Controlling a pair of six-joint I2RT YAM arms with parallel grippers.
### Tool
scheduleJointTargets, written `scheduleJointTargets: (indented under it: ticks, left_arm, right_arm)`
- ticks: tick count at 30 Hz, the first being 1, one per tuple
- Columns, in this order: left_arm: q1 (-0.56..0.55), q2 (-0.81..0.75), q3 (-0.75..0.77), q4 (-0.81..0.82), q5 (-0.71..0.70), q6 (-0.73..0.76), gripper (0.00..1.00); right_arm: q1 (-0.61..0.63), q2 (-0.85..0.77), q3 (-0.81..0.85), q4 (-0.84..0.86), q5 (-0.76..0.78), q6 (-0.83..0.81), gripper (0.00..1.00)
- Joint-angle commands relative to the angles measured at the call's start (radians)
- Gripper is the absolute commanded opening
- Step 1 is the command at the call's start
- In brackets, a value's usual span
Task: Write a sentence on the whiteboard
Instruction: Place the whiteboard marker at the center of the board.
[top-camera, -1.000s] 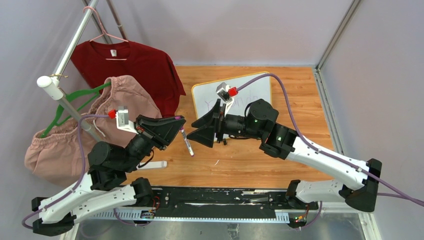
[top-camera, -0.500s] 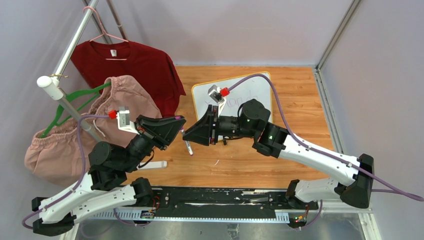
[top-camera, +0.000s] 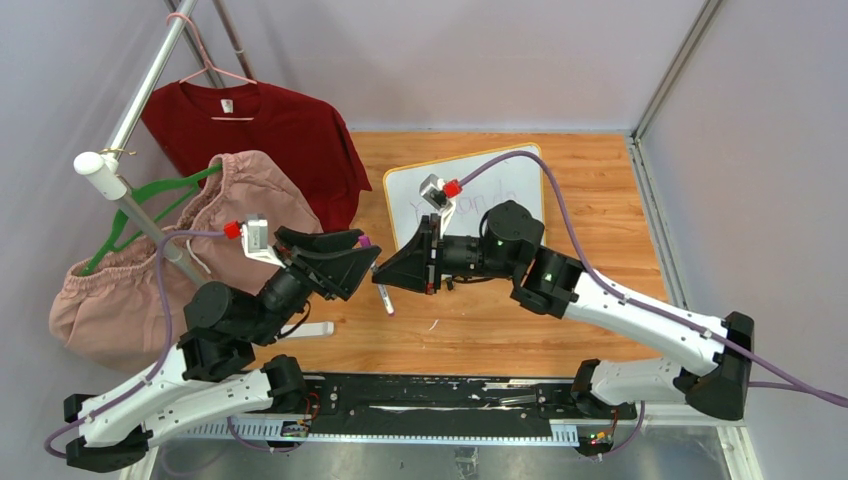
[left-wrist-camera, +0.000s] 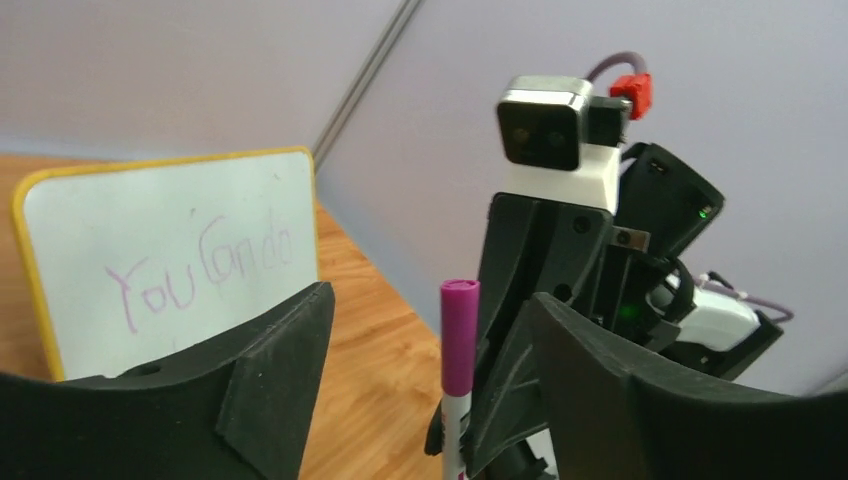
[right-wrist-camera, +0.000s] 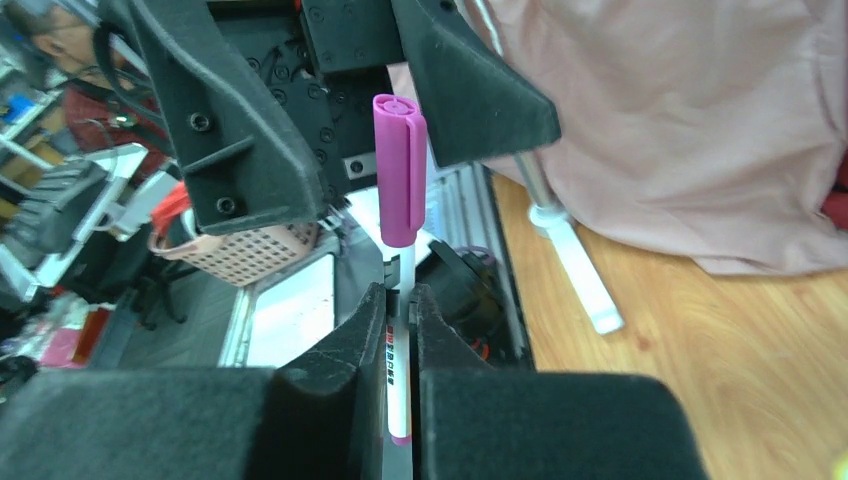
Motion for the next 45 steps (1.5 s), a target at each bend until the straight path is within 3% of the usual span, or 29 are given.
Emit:
scheduleJointTargets:
  ticks: [1,2,10,17,21,31,37,45]
  left_arm:
    - [-0.005,-0.026,0.026,-0.151,-0.107,0.01,0.92]
    - [-0.005,-0.038,0.028,-0.173,-0.126,0.014,0.99]
    - [-0.005,-0.121,0.065,-0.339,-0.263,0.186,1.0]
    - [-0.005,-0.085,0.102,-0.464,-0.406,0.338,1.0]
    - [-0.005,-0.099,0.031,-0.476,-0.473,0.388,1.0]
    - [-0.005,-0.239,-0.122,-0.495,-0.463,0.402,1.0]
    - [-0.005,-0.292,-0.14,-0.501,-0.458,0.412,1.0]
    - [-0.004,-0.24,-0.127,-0.51,-0.436,0.409,1.0]
  right_arm:
    - [-0.01,-0.113,-0.03,-0.186,0.095,-0.117,0.0]
    - [-0.01,-0.139,-0.042,-0.244,0.134,-0.142,0.0]
    - [-0.01,-0.27,-0.175,-0.68,0.497,-0.26,0.0]
    - [-0.015,-0.223,-0.342,-0.749,0.665,-0.158,0.0]
    - [-0.048,-0.143,-0.384,-0.727,0.664,-0.073,0.0]
    - [-0.264,-0.05,-0.473,-0.641,0.52,0.063,0.0]
    - [-0.271,0.032,-0.453,-0.641,0.499,0.085,0.0]
    - [-0.271,0.1,-0.48,-0.601,0.503,0.144,0.0]
